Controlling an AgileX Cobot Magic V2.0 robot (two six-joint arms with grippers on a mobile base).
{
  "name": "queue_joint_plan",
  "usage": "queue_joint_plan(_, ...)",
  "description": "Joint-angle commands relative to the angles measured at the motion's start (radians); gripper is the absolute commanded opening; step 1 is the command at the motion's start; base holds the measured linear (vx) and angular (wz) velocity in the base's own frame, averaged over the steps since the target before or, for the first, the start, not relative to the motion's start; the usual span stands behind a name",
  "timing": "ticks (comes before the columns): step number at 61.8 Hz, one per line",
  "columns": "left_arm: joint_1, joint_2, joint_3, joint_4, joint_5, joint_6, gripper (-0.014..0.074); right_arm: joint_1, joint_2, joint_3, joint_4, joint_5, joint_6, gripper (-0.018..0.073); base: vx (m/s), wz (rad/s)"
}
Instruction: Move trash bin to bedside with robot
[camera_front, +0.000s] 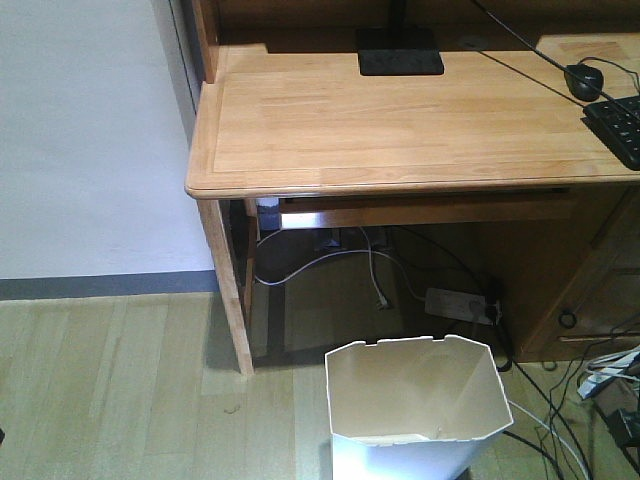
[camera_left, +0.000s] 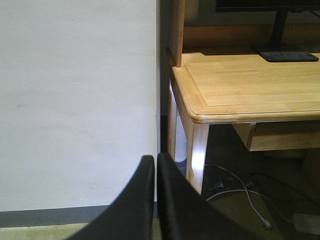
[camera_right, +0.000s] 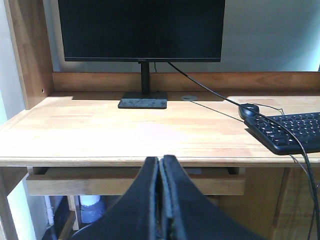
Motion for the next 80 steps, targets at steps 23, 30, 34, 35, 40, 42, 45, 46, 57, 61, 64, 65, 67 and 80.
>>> queue_joint_plan(23, 0.001, -0.016, 0.019, -0.004, -0.069, -0.004, -0.0006, -0.002, -0.011, 0.006, -0.011, -0.073, -0.004, -0.0009, 0.0, 0.0)
queue_joint_plan(30, 0.001, -0.016, 0.019, -0.004, -0.069, -0.004, -0.0006, -0.002, -0.011, 0.006, -0.011, -0.073, -0.004, -0.0009, 0.0, 0.0)
queue_joint_plan(34, 0.001, -0.016, 0.019, -0.004, -0.069, -0.004, -0.0006, -0.002, -0.011, 0.006, -0.011, -0.073, -0.004, -0.0009, 0.0, 0.0)
queue_joint_plan(35, 0.001, -0.016, 0.019, -0.004, -0.069, -0.004, -0.0006, -0.002, -0.011, 0.006, -0.011, -0.073, -0.004, -0.0009, 0.0, 0.0)
queue_joint_plan(40, 0.001, -0.016, 0.019, -0.004, -0.069, -0.004, -0.0006, -0.002, -0.011, 0.006, -0.011, -0.073, -0.004, -0.0009, 0.0, 0.0)
queue_joint_plan(42, 0.001, -0.016, 0.019, -0.004, -0.069, -0.004, -0.0006, -0.002, -0.011, 0.006, -0.011, -0.073, -0.004, -0.0009, 0.0, 0.0)
queue_joint_plan(45, 0.001, -0.016, 0.019, -0.004, -0.069, -0.004, -0.0006, -0.002, -0.011, 0.006, -0.011, -0.073, -0.004, -0.0009, 0.0, 0.0)
queue_joint_plan(46, 0.001, -0.016, 0.019, -0.004, -0.069, -0.004, -0.0006, -0.002, -0.011, 0.006, -0.011, -0.073, -0.004, -0.0009, 0.0, 0.0)
queue_joint_plan(57, 0.001, -0.016, 0.019, -0.004, -0.069, -0.004, -0.0006, -0.002, -0.011, 0.006, -0.011, -0.073, -0.004, -0.0009, 0.0, 0.0)
queue_joint_plan(61, 0.001, -0.016, 0.019, -0.004, -0.069, -0.004, -0.0006, -0.002, -0.011, 0.004, -0.025, -0.097, -0.023, -0.0009, 0.0, 0.0)
queue_joint_plan(64, 0.001, -0.016, 0.019, -0.004, -0.069, -0.004, -0.0006, -0.002, -0.011, 0.004, -0.025, -0.14, -0.026, -0.0009, 0.0, 0.0)
queue_joint_plan(65, 0.001, -0.016, 0.019, -0.004, -0.069, -0.004, -0.0006, -0.002, -0.011, 0.004, -0.023, -0.164, -0.026, -0.0009, 0.0, 0.0)
queue_joint_plan(67, 0.001, -0.016, 0.019, -0.004, -0.069, -0.004, -0.0006, -0.002, -0.011, 0.004, -0.021, -0.19, -0.026, -0.0009, 0.0, 0.0)
queue_joint_plan(80, 0.001, -0.016, 0.019, -0.004, -0.069, -0.004, -0.0006, -0.002, 0.003, -0.065, -0.015, -0.205, -0.009, -0.0009, 0.0, 0.0)
